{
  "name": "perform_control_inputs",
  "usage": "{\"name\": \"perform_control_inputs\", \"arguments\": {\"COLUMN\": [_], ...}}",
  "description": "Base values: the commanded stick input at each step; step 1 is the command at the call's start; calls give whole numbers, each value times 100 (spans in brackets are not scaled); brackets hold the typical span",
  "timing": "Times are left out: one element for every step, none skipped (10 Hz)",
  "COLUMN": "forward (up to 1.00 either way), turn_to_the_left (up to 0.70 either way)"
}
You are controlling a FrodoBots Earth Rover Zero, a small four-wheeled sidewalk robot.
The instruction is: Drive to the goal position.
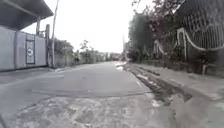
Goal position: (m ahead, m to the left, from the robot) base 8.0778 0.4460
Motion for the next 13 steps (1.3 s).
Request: {"name": "perform_control_inputs", "arguments": {"forward": [100,100,100,100,100,100,100,100,100,100,100,100,100], "turn_to_the_left": [0,0,0,0,0,0,0,0,0,0,0,0,0]}}
